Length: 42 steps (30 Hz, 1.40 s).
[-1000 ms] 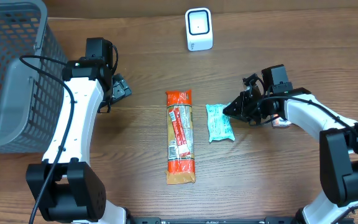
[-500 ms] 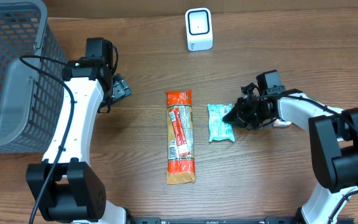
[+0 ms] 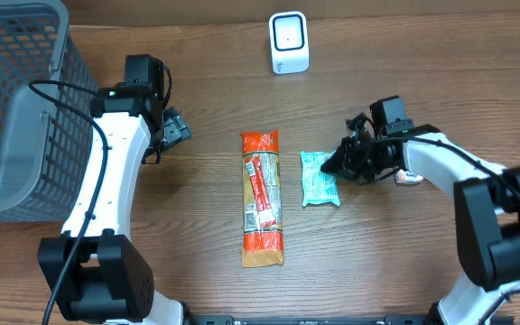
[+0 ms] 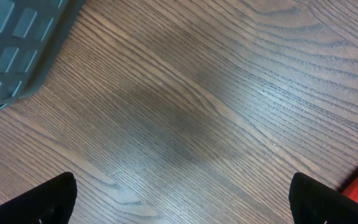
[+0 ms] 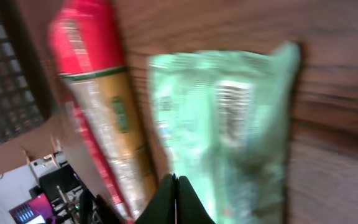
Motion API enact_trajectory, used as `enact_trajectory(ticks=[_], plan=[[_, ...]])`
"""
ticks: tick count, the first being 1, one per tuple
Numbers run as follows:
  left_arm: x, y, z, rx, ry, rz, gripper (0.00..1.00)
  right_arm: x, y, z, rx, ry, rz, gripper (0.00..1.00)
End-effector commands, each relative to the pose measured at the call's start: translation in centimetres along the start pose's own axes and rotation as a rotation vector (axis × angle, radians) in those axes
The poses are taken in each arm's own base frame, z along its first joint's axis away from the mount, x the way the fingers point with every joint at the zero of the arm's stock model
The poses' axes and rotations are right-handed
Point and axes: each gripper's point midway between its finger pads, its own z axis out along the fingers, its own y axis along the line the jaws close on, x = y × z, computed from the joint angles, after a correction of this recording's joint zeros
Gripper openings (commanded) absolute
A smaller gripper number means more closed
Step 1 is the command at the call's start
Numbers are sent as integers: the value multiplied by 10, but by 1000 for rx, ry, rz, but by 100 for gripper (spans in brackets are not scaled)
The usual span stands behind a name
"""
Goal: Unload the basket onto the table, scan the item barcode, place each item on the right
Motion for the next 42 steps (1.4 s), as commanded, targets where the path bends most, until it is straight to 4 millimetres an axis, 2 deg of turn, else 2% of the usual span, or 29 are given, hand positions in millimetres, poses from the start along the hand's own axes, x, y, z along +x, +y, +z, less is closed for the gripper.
enact_trajectory(ticks=[1,6,8,15,23,28,34,38,42], plan=[[-6,-1,-10,8,-36,8,100,-9,33,-19,-46,-50,-100,4],[-6,-1,-10,8,-36,8,100,-11,-3,-20,141,-85,-36,4],[-6,-1,-10,8,-36,9,100,-12,-9,-21,174,-96,-31,4],[-6,-1,-10,9,-36,9,100,-9,-13,-19,188,-91,-28,4],[-6,-1,-10,8,-36,8,100,6,-11,-2,197,-55,-54,5],[-6,-1,-10,9,-36,9,100,8,-38,1,313,-107,65,4],[-6,-1,-10,9,-36,9,100,13,-50,6,320,-119,103,4],[-6,-1,-10,8,-36,8,99,17,-48,8,300,-102,108,4],[-6,-1,-10,8,-36,8,100,9,-15,10,147,-83,48,4]])
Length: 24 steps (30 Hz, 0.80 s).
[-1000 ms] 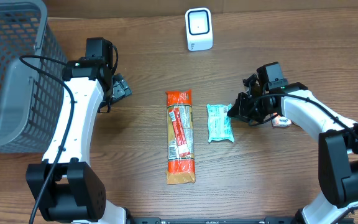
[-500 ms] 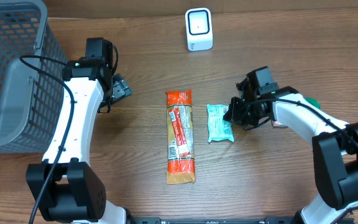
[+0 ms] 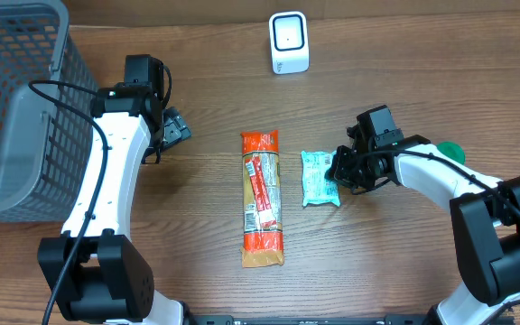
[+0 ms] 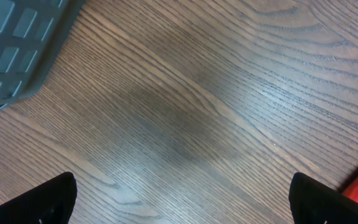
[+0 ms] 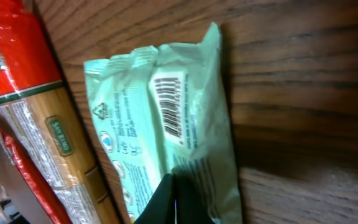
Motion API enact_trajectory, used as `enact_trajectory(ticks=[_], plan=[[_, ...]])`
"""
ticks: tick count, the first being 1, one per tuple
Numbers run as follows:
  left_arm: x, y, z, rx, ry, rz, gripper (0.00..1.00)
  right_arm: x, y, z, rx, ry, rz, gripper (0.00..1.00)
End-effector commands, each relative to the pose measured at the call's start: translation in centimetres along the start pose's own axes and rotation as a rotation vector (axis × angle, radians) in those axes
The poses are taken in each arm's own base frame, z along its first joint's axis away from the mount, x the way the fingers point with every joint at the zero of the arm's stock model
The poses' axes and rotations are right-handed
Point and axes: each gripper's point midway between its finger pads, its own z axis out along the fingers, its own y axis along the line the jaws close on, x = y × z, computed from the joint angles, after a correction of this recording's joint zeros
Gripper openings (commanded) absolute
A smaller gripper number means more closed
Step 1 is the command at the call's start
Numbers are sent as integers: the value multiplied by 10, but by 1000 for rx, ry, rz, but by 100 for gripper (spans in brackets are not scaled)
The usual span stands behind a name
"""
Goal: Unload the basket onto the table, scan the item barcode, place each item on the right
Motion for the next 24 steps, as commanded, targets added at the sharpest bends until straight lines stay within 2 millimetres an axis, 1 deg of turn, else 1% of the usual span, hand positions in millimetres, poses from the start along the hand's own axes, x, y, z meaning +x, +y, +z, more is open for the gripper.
enact_trajectory(ticks=[1,3,6,8,13,19,24], plan=[[-6,-1,-10,9,-36,9,100,-1,18,-4,-99,21,-18,4],[-6,-1,-10,9,-36,9,100,-10,34,-13,-165,11,-36,4],[-6,-1,-10,9,-36,9,100,-24,41,-22,-188,-24,-44,4],[-6,-1,-10,9,-36,9,100,-31,38,-24,-182,-50,-42,4],[-6,-1,-10,8,-37,8,100,-42,18,-23,-76,-115,-21,4],[-6,-1,-10,9,-36,8,100,-37,13,-17,-42,-111,-20,4],[-6,-1,-10,9,-36,9,100,-39,6,-10,15,-135,-26,4]])
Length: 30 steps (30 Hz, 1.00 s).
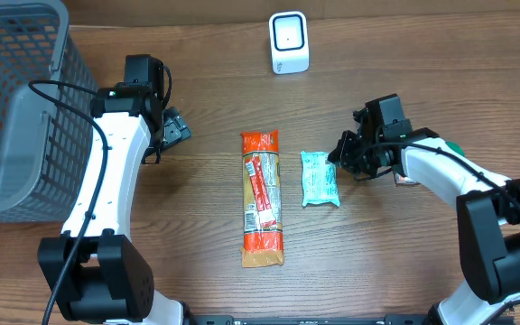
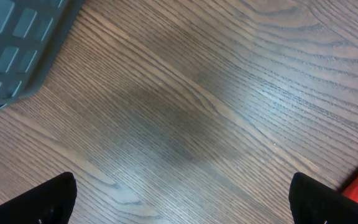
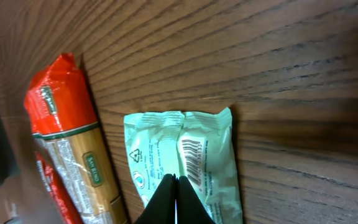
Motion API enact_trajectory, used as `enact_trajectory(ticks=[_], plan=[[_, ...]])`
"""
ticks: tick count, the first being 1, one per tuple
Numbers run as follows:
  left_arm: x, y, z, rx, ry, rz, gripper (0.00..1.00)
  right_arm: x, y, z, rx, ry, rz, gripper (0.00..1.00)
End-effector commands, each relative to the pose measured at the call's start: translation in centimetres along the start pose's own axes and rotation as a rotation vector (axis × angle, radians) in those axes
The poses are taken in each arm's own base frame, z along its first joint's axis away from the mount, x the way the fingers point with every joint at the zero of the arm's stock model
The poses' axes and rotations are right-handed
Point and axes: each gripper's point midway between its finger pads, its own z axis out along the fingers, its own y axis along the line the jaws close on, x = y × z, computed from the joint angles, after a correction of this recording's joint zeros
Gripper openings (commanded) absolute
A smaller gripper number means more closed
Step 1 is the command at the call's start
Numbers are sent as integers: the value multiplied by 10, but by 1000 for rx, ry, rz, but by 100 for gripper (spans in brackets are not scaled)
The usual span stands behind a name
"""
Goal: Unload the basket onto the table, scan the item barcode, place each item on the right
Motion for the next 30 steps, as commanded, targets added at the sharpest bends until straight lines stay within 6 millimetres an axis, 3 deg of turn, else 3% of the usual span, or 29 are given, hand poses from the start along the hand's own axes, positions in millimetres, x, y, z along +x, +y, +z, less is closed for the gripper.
enact_trajectory(ticks=[1,10,24,30], plan=[[-6,-1,-10,9,-36,9,100,-4,-5,5,50,-32,-13,4],[-7,-1,-10,10,-38,8,100,-1,-24,12,133,-25,7,4],[-7,-1,-10,10,-39,7,100,1,-27,13,142,-18,10,4],[-7,-1,-10,10,-39,8,100,-15,-35,9,199,-87,-10,4]])
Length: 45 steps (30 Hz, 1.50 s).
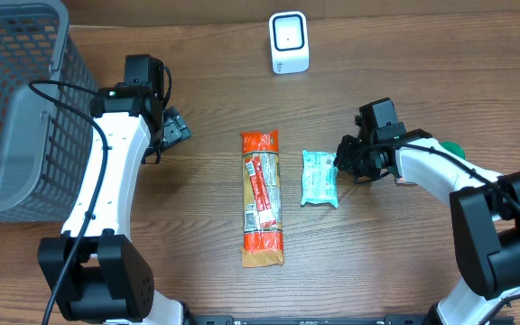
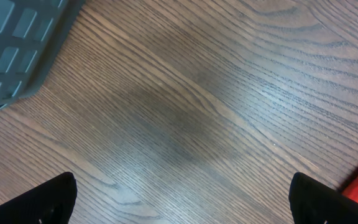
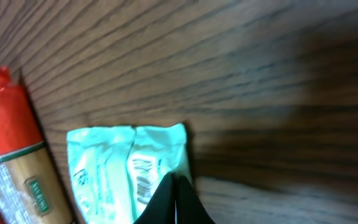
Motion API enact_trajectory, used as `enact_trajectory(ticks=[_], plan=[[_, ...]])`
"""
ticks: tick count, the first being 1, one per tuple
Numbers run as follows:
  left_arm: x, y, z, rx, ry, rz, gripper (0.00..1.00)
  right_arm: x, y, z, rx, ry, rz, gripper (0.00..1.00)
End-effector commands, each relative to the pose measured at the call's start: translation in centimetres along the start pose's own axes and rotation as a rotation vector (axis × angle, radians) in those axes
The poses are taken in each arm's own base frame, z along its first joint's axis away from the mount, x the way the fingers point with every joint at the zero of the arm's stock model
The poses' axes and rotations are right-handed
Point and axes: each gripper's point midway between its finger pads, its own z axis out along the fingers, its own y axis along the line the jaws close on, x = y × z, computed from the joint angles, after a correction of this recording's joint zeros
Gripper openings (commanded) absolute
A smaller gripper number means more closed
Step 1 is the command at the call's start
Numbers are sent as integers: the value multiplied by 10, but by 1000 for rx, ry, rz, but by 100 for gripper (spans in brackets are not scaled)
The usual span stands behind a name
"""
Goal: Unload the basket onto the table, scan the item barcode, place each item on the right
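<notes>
A mint-green packet (image 1: 320,178) lies flat on the wooden table, barcode side up (image 3: 143,177). Left of it lies a long red and tan package (image 1: 262,199). The white scanner (image 1: 289,42) stands at the table's far edge. My right gripper (image 1: 341,155) is shut with its tips pressed together, low at the packet's upper right corner (image 3: 178,186), and holds nothing. My left gripper (image 1: 173,126) hovers open over bare wood, its fingers (image 2: 55,199) far apart at the frame's bottom corners.
A grey mesh basket (image 1: 16,108) fills the far left; its corner (image 2: 17,37) shows in the left wrist view. A small green object (image 1: 448,147) and a small reddish thing (image 1: 406,179) lie partly hidden behind my right arm.
My right gripper, still shut, has shifted slightly towards the packet's upper right corner. The packet now sits a little tilted. The left arm has not moved.
My right gripper was shut against the mint packet's right edge. Then it was lower along that edge, close over the barcode. It then stood back above and right of the packet, and is now at its corner. The packet has barely shifted; the left arm stayed still.
</notes>
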Motion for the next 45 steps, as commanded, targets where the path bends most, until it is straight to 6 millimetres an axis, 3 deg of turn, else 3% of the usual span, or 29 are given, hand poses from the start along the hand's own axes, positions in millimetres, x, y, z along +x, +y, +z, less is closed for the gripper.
enact_trajectory(ticks=[1,7,9,18,24,32,36,43,45], plan=[[-7,-1,-10,10,-38,8,100,-13,-3,0,34,-42,-35,4],[-6,-1,-10,10,-38,8,100,-2,38,-21,-102,73,-154,5],[-7,-1,-10,10,-38,8,100,5,42,-26,-105,107,-185,9],[-7,-1,-10,10,-38,8,100,60,23,-30,-22,310,-331,27],[-7,-1,-10,10,-38,8,100,80,33,-26,-14,347,-386,27],[-7,-1,-10,10,-38,8,100,83,24,-18,146,297,-489,42],[-6,-1,-10,10,-38,8,100,90,27,-17,159,307,-514,42],[-7,-1,-10,10,-38,8,100,85,10,-20,282,277,-511,42],[-7,-1,-10,10,-38,8,100,87,13,-19,261,285,-507,35]])
